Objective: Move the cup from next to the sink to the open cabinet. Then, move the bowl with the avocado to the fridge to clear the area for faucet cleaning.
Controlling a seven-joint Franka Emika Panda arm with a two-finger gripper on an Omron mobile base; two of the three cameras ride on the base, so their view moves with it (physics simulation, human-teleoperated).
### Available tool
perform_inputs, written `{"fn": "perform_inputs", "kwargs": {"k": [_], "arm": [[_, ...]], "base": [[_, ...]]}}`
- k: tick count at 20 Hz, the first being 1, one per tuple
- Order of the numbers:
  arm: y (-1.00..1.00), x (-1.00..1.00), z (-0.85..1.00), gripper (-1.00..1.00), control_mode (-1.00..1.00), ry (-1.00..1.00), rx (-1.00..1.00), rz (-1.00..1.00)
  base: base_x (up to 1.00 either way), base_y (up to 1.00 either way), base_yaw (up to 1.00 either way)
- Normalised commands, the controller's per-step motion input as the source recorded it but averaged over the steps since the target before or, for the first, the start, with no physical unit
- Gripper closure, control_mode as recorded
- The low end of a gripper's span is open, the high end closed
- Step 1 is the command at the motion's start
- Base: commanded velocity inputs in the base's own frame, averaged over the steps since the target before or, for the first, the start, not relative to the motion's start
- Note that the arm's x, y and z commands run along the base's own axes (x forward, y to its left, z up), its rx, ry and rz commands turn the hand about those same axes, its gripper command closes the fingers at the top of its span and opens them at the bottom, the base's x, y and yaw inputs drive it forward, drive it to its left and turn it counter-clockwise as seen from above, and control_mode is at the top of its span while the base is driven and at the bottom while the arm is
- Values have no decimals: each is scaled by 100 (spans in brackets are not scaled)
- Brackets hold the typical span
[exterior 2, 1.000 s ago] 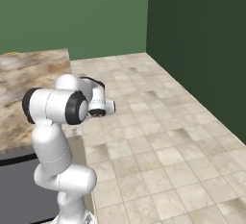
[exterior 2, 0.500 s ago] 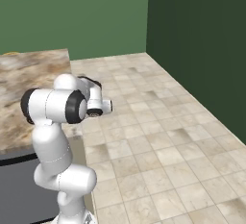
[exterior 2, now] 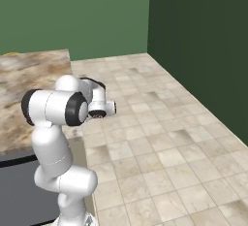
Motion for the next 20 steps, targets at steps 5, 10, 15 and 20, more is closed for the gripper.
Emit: {"fn": "perform_inputs", "kwargs": {"k": [5,10,15,20], "arm": [[-27,21,-1,-100,-100,0,0,0],[0,65,-9,-100,-100,7,0,0],[0,40,-20,-100,-100,8,-1,0],[0,26,-22,-100,-100,2,-2,0]], "base": [[0,0,0],[0,0,0],[0,0,0],[0,0,0]]}}
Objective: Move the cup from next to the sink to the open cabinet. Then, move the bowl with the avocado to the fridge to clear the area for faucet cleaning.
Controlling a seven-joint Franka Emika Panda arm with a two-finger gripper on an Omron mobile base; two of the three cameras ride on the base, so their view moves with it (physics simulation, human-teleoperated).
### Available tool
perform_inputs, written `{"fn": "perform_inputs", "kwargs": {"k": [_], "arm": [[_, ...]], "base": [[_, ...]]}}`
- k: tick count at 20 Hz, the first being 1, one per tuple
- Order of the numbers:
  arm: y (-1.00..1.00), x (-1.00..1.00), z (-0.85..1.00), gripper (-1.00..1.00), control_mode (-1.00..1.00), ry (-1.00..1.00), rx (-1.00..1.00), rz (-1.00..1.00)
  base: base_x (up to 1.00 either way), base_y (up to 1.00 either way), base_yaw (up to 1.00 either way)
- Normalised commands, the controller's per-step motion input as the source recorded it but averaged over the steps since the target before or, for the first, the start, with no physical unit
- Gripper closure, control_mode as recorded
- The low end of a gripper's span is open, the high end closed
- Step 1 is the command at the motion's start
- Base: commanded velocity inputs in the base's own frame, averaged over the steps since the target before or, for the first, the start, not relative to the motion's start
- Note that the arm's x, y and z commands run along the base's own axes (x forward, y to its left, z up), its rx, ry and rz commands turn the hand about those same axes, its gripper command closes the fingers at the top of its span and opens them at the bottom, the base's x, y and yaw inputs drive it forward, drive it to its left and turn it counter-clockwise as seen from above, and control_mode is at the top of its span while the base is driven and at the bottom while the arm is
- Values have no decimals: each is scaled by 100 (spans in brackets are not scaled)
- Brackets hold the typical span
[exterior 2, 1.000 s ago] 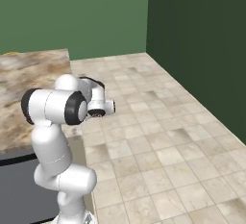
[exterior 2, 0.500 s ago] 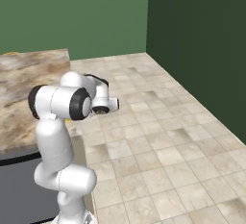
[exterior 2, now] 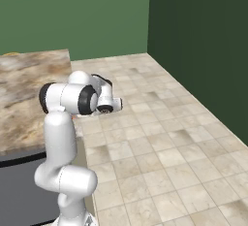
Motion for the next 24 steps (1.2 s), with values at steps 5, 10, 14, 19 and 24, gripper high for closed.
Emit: {"fn": "perform_inputs", "kwargs": {"k": [5,10,14,19,24], "arm": [[2,35,-21,-100,-100,2,-3,0],[10,1,-22,-100,-100,2,-1,6],[14,0,-8,-100,-100,3,0,6],[15,0,0,-100,-100,3,0,4],[23,-2,0,-100,-100,2,0,1]], "base": [[0,0,0],[0,0,0],[0,0,0],[0,0,0],[0,0,0]]}}
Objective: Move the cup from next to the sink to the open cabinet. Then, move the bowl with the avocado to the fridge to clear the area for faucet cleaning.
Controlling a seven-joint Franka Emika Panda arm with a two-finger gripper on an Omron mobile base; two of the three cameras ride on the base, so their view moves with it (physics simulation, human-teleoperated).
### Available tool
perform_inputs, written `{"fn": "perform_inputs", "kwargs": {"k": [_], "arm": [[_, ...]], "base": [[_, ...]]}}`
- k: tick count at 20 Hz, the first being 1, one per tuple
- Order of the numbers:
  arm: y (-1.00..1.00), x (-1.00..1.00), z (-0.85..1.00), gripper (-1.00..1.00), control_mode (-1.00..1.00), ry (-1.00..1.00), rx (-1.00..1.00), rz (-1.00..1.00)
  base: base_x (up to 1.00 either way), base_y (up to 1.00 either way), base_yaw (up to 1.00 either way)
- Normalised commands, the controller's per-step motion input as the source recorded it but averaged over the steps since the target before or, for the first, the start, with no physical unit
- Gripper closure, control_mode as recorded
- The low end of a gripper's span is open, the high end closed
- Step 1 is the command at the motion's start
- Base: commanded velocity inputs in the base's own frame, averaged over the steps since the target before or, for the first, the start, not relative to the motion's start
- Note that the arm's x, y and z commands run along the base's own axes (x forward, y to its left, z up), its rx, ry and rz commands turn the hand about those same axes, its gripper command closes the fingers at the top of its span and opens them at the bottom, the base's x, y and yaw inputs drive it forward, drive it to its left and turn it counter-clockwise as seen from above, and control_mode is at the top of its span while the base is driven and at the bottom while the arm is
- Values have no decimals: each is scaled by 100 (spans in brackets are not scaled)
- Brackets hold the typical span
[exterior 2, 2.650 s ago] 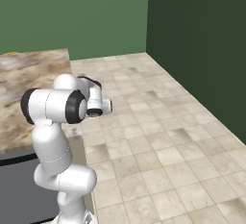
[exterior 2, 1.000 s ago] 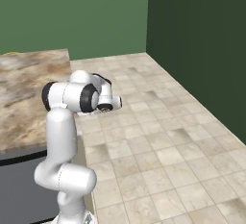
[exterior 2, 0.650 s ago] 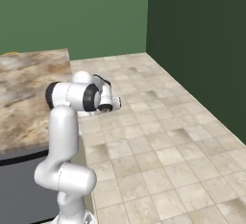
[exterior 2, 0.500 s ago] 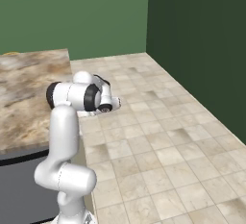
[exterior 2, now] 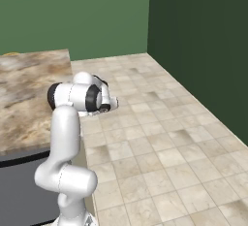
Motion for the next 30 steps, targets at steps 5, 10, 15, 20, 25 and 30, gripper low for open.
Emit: {"fn": "perform_inputs", "kwargs": {"k": [5,10,15,20,25,30], "arm": [[12,-12,0,-100,-100,0,0,3],[0,-2,0,-100,-100,0,0,0],[8,0,0,-100,-100,0,0,0],[16,0,0,-100,-100,0,0,0],[16,0,0,-100,-100,0,0,0],[35,0,-1,100,-100,0,-2,0]], "base": [[0,0,0],[0,0,0],[0,0,0],[0,0,0],[0,0,0],[0,0,0]]}}
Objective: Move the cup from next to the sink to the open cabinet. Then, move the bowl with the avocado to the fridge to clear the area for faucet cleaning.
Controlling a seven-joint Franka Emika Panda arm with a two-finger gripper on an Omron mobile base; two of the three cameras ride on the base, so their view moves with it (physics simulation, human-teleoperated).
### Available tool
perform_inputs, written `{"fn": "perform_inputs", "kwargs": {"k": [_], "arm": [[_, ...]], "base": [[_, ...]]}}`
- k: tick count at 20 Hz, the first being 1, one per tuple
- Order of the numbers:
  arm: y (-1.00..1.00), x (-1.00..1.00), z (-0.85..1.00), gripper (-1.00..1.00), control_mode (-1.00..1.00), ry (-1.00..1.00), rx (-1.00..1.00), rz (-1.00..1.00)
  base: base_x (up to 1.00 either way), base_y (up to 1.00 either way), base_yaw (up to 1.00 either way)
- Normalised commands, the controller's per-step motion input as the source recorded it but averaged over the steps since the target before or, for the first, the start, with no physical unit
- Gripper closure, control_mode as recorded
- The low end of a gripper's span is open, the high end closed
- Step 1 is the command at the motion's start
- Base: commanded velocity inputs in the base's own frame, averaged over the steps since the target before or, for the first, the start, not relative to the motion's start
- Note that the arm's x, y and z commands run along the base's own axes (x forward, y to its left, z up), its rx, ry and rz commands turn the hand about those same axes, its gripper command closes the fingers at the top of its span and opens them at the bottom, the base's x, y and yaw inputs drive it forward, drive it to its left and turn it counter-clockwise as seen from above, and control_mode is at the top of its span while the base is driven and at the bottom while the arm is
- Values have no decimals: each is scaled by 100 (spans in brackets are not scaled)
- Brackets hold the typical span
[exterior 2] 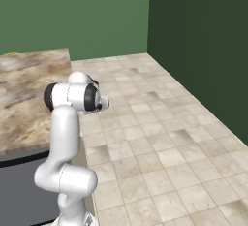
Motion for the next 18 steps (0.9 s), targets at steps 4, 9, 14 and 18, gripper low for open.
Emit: {"fn": "perform_inputs", "kwargs": {"k": [4,9,14,18], "arm": [[10,0,-1,100,-100,0,-1,0],[0,-15,15,100,-100,-1,0,0],[0,-55,97,100,-100,-8,0,-1],[0,-85,100,100,-100,-20,0,0]], "base": [[0,0,0],[0,0,0],[0,0,0],[0,0,0]]}}
